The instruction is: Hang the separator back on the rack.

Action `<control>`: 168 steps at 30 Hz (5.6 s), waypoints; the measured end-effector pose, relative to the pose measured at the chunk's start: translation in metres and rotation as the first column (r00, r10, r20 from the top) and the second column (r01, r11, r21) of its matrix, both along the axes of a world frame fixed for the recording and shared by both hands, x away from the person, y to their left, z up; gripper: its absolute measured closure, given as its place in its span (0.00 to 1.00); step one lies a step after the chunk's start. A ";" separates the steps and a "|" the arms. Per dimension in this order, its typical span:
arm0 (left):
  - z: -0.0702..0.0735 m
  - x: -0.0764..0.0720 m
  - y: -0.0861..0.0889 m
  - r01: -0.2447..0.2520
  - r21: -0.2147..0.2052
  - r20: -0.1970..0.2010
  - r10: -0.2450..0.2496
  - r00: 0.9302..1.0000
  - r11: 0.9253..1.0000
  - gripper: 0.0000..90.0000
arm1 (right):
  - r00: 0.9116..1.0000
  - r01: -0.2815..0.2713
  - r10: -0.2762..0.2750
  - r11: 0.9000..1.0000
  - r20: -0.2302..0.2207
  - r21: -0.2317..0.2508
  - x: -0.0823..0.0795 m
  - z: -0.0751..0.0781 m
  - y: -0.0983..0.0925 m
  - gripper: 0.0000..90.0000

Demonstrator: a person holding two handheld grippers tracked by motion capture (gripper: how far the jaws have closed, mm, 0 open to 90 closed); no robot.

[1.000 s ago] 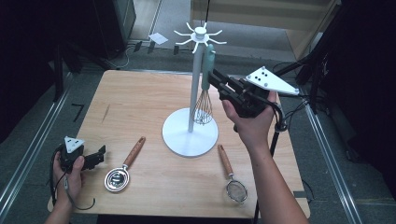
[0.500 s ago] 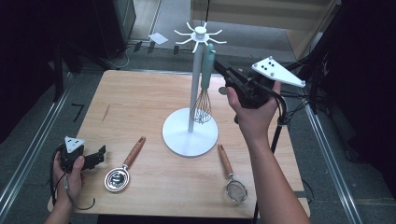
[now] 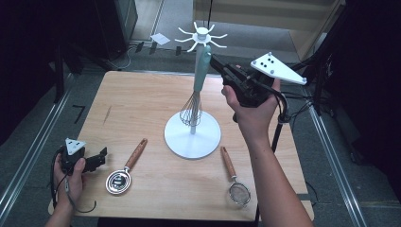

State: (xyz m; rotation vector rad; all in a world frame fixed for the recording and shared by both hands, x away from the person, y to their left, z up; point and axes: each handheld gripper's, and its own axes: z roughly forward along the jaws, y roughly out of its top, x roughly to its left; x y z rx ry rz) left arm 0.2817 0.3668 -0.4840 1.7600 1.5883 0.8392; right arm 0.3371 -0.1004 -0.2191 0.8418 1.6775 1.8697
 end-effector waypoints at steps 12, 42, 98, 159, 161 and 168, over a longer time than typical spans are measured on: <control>0.000 0.000 0.000 0.001 0.001 -0.001 -0.001 1.000 1.000 0.17 | 1.000 -0.029 0.029 0.999 0.005 -0.036 0.000 0.002 0.024 1.00; 0.000 0.000 0.000 -0.002 0.002 0.002 0.002 1.000 1.000 0.17 | 0.997 0.006 -0.016 0.991 -0.078 -0.131 -0.011 -0.040 0.004 0.78; 0.000 0.000 0.000 -0.004 0.000 0.001 0.004 1.000 1.000 0.17 | 0.852 0.116 -0.262 0.939 -0.453 -0.324 -0.017 -0.178 -0.061 0.62; 0.000 0.000 0.001 -0.003 -0.002 -0.002 0.003 1.000 1.000 0.17 | 0.347 -0.190 -0.291 0.909 -0.892 -0.370 -0.008 -0.251 -0.053 0.65; 0.000 0.000 0.001 -0.003 -0.002 -0.003 0.003 1.000 1.000 0.17 | 0.341 -0.191 -0.290 0.910 -0.894 -0.368 -0.008 -0.252 -0.053 0.65; 0.000 0.000 0.000 0.000 -0.001 -0.004 0.000 1.000 1.000 0.17 | 0.331 -0.190 -0.304 0.906 -0.893 -0.379 -0.008 -0.251 -0.050 0.65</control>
